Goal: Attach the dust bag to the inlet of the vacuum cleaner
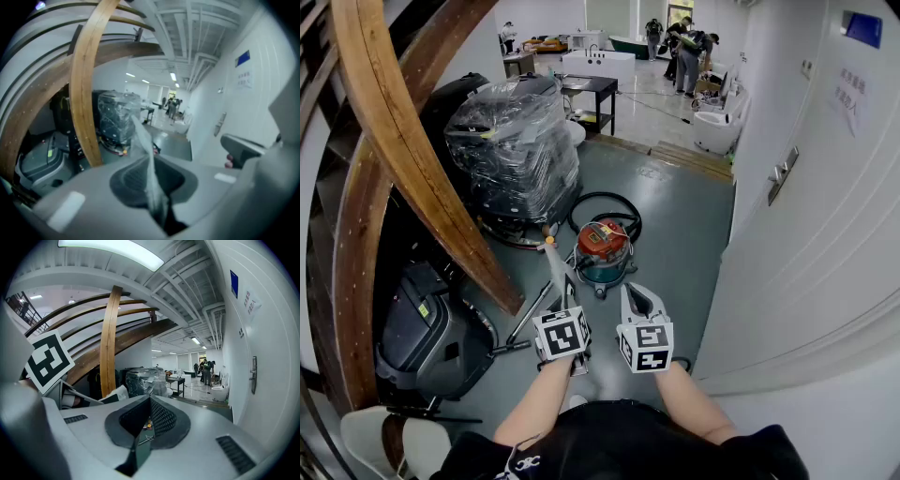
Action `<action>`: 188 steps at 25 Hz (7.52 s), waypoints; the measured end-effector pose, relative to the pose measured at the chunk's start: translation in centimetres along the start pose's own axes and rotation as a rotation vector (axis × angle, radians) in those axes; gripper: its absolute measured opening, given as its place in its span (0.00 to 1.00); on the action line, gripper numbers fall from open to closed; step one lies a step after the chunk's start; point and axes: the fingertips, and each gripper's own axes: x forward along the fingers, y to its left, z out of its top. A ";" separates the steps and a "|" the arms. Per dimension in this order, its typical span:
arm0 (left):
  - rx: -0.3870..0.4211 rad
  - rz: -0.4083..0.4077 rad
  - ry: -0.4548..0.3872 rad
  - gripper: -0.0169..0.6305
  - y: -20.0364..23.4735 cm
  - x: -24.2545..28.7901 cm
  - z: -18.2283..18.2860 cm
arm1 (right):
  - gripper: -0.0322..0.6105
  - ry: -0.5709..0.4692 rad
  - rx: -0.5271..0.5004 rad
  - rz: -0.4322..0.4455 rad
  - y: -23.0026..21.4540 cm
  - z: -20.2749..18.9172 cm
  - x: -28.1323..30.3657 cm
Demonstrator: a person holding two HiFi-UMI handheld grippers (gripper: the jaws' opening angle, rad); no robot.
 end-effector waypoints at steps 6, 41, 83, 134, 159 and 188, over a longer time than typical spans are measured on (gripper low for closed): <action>-0.004 -0.009 0.007 0.07 0.7 0.0 0.1 | 0.05 0.007 -0.005 0.013 1.1 -0.1 0.4; -0.056 -0.079 0.065 0.07 12.8 2.8 -1.1 | 0.05 0.070 -0.062 0.018 12.3 -1.5 7.2; -0.160 0.086 0.149 0.07 9.1 31.1 12.7 | 0.05 0.165 0.011 0.149 -9.3 -0.2 36.5; -0.339 0.319 0.412 0.07 19.0 59.1 -20.1 | 0.35 0.832 -0.157 0.227 -18.2 -43.1 60.2; -0.366 0.231 0.463 0.07 15.5 64.4 -25.4 | 0.29 1.064 -0.191 0.289 -19.5 -50.5 62.8; -0.486 0.153 0.518 0.09 13.5 68.2 -24.4 | 0.29 1.135 -0.163 0.237 -19.5 -50.6 63.1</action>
